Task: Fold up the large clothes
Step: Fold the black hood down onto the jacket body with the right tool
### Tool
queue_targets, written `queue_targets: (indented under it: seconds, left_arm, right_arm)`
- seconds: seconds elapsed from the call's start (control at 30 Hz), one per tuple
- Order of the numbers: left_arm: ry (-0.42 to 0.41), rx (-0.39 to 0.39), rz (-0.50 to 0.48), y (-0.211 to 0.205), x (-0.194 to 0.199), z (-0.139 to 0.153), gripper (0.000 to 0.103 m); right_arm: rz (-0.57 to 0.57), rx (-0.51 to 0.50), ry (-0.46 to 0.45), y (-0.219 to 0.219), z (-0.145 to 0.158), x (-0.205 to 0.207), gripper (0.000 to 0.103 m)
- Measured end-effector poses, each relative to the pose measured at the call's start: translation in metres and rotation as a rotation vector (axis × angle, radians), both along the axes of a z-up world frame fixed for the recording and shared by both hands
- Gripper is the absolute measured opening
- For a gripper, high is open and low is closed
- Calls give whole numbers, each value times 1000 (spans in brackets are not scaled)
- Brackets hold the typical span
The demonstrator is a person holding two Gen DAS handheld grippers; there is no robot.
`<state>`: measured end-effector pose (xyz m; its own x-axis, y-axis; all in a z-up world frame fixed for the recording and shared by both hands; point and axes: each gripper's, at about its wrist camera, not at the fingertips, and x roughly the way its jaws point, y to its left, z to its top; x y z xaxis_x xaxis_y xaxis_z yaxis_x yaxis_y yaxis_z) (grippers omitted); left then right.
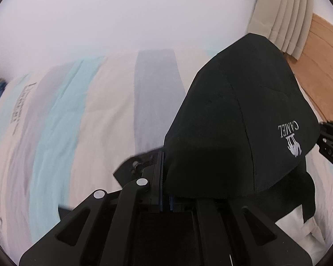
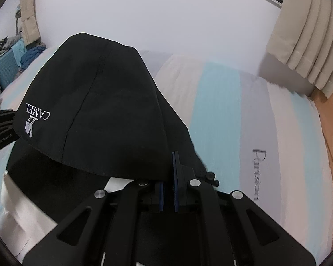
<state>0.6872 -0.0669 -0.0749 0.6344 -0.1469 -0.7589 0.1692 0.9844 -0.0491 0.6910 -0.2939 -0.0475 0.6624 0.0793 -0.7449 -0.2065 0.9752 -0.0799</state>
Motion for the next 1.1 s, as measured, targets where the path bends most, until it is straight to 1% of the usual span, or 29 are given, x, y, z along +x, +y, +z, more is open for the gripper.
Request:
queue_targets:
  seconds: [0.1, 0.13, 0.2, 0.3, 0.4, 0.47, 0.6, 0.73, 0.87, 1.07, 1.1]
  left_arm:
    - [-14, 16, 14, -6, -18, -4, 2]
    - [-15, 11, 20, -1, -32, -7, 3]
    - [-7, 2, 35, -1, -47, -12, 3]
    - [-13, -7, 49, -8, -63, -17, 3]
    - [-34, -15, 68, -11, -85, -19, 3]
    - [-42, -5, 73, -16, -94, -21, 3]
    - [-58, 14, 79, -22, -105, -26, 3]
    - [-68, 50, 54, -27, -112, -34, 3]
    - [-42, 48, 39, -20, -122, -43, 3]
    - [-19, 69, 9, -14, -129, -61, 3]
    - [-18, 73, 3, -12, -142, -68, 3]
  right_arm:
    - [9, -1, -6, 8, -1, -30, 5]
    - [10, -1, -5, 8, -2, -38, 5]
    - [18, -1, -5, 10, -6, -56, 5]
    - [28, -9, -6, 12, -12, -77, 5]
    - [17, 7, 0, 10, -18, -95, 5]
    - [7, 7, 6, 8, -24, -106, 5]
    - [-5, 4, 20, 5, -35, -122, 5]
    - [-9, -4, 30, 2, -44, -135, 5]
    - [-2, -8, 42, 3, -52, -143, 5]
    - [2, -3, 71, 8, -64, -159, 5]
    - [3, -3, 76, 9, -67, -162, 5]
